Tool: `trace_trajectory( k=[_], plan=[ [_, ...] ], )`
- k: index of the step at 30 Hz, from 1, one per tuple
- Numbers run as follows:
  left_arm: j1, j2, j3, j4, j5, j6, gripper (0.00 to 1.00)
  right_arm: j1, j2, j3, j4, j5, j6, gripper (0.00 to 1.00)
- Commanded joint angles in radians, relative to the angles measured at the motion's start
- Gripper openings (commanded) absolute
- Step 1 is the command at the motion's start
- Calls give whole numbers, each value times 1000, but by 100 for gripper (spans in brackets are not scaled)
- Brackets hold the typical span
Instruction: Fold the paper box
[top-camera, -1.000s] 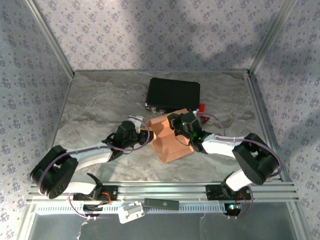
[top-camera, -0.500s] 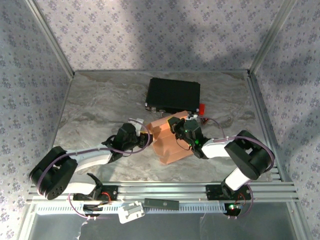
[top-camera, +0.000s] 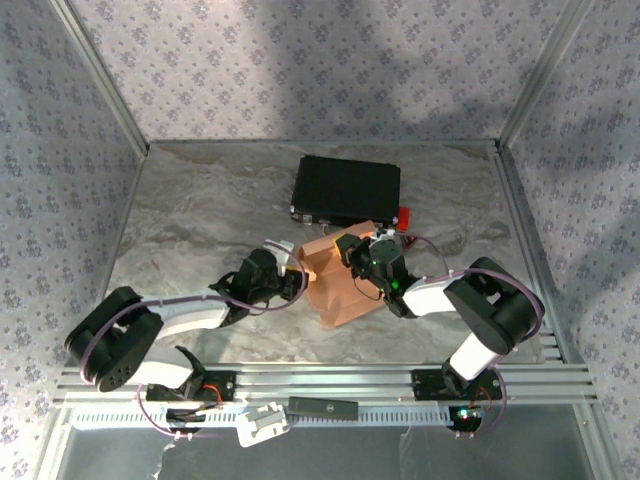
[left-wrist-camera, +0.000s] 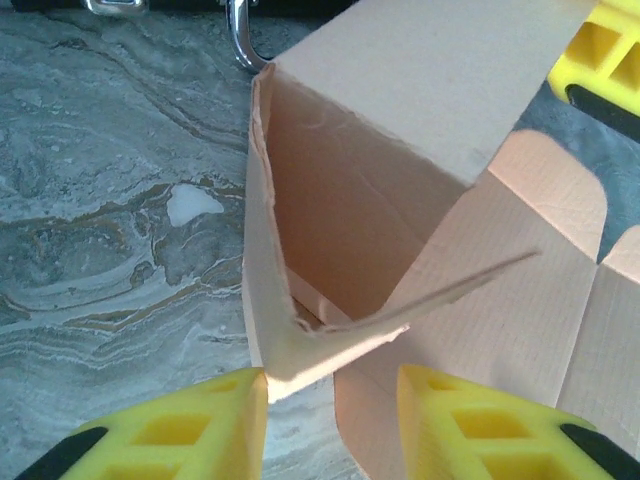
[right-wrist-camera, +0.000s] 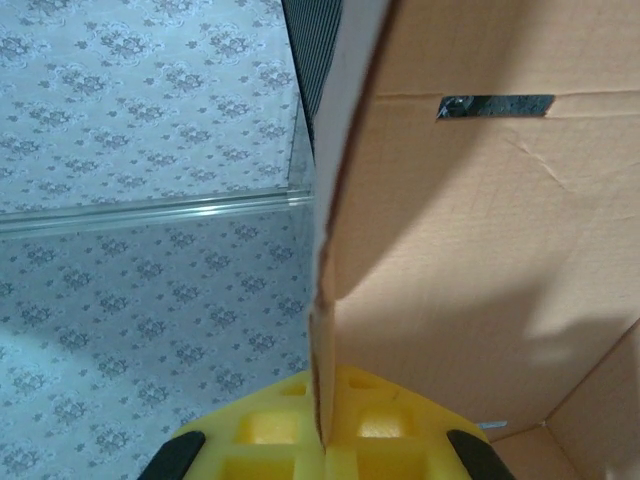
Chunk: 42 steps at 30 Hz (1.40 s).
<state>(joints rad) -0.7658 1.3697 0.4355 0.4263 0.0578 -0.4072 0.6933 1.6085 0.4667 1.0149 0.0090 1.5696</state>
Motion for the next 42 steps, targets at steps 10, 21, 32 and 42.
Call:
trace_trajectory(
  k=[10, 21, 32, 42],
  plan=[
    [-61, 73, 24, 118, -139, 30, 41, -3, 8, -18, 39, -5, -13, 0],
    [-105, 108, 41, 140, -283, -1, 38, -3, 74, -47, 154, -6, -19, 0],
    [-164, 154, 90, 131, -364, -5, 30, 5, 83, -30, 137, 2, -3, 0],
    [-173, 224, 147, 88, -488, -52, 29, 15, 85, -25, 122, 11, 8, 0]
  ],
)
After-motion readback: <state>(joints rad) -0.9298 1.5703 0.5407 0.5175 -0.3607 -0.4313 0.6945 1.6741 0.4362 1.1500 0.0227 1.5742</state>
